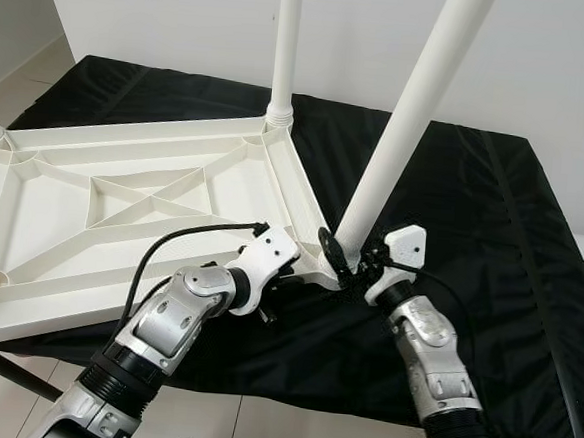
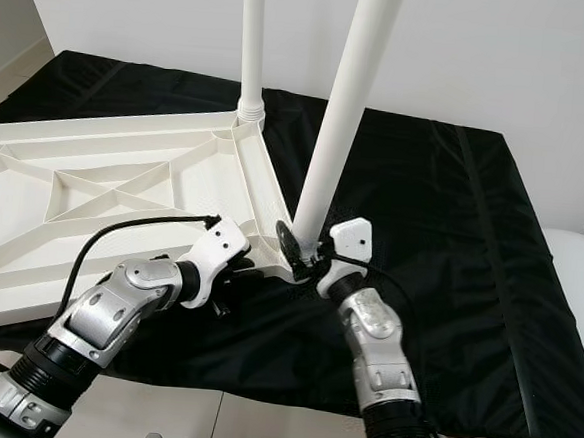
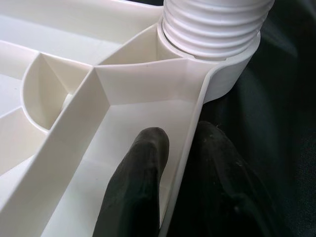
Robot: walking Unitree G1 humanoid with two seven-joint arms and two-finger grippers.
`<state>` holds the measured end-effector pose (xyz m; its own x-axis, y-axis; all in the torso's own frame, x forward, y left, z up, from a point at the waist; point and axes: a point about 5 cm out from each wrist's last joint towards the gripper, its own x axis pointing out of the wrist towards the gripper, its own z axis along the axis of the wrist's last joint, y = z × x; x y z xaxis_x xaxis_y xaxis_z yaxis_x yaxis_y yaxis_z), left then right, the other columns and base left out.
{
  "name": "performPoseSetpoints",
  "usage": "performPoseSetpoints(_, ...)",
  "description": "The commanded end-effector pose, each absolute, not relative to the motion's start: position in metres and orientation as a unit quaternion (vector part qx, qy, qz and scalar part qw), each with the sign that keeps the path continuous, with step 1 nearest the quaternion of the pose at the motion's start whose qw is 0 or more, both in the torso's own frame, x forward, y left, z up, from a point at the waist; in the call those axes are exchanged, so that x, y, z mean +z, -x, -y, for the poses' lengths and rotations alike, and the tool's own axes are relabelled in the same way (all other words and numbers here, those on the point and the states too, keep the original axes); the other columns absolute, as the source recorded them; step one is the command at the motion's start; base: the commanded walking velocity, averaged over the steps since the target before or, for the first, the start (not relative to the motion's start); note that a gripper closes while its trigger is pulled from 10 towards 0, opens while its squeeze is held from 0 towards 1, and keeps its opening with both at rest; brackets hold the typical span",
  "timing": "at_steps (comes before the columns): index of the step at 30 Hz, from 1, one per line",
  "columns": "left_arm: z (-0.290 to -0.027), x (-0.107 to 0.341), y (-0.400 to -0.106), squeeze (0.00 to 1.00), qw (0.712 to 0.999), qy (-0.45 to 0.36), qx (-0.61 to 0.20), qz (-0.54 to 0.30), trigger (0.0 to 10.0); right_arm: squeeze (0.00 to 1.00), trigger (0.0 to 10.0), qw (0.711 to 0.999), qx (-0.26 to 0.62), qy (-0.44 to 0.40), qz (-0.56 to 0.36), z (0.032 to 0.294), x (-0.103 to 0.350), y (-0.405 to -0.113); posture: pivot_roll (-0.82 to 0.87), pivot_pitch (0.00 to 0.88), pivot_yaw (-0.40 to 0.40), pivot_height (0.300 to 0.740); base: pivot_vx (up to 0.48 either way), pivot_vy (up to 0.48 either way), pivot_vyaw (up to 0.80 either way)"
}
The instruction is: Building children table
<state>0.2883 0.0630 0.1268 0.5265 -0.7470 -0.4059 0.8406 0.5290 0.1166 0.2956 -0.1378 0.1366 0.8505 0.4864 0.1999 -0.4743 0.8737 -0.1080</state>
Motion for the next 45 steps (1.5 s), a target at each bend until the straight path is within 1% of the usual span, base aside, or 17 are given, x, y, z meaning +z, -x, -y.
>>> performPoseSetpoints(1,-0.057,0.131,-0.286,0.00,0.847,-0.154,-0.488,-0.145,10.0,0.00,10.0,0.959,0.266,0.022,0.099,0.145,0.135,-0.297,0.03,0.012,-0.039,0.740,0.000,0.000,0.00)
performPoseSetpoints(8,-0.056,0.132,-0.287,0.00,0.846,-0.153,-0.489,-0.145,10.0,0.00,10.0,0.943,0.321,0.031,0.085,0.151,0.136,-0.300,0.03,0.008,-0.036,0.740,0.000,0.000,0.00)
performPoseSetpoints(15,-0.056,0.132,-0.287,0.00,0.846,-0.154,-0.490,-0.144,10.0,0.00,10.0,0.932,0.351,0.032,0.084,0.154,0.140,-0.302,0.03,0.007,-0.035,0.740,0.000,0.000,0.00)
performPoseSetpoints(21,-0.056,0.133,-0.287,0.00,0.846,-0.153,-0.491,-0.143,10.0,0.00,10.0,0.904,0.419,0.031,0.075,0.153,0.145,-0.305,0.03,0.012,-0.031,0.740,0.000,0.000,0.00)
performPoseSetpoints(28,-0.056,0.133,-0.287,0.00,0.846,-0.153,-0.491,-0.143,10.0,0.00,10.0,0.899,0.430,0.034,0.078,0.153,0.147,-0.306,0.03,0.016,-0.026,0.740,0.000,0.000,0.00)
performPoseSetpoints(32,-0.057,0.134,-0.288,0.00,0.846,-0.153,-0.490,-0.144,10.0,0.00,10.0,0.888,0.452,0.046,0.069,0.152,0.146,-0.311,0.03,0.019,-0.022,0.740,0.000,0.000,0.00)
performPoseSetpoints(40,-0.056,0.135,-0.287,0.00,0.846,-0.152,-0.491,-0.143,10.0,0.00,10.0,0.877,0.473,0.058,0.059,0.151,0.142,-0.315,0.03,0.022,-0.018,0.740,0.000,0.000,0.00)
performPoseSetpoints(45,-0.056,0.135,-0.287,0.00,0.846,-0.152,-0.491,-0.143,10.0,0.00,10.0,0.875,0.477,0.058,0.059,0.152,0.142,-0.316,0.03,0.023,-0.016,0.740,0.000,0.000,0.00)
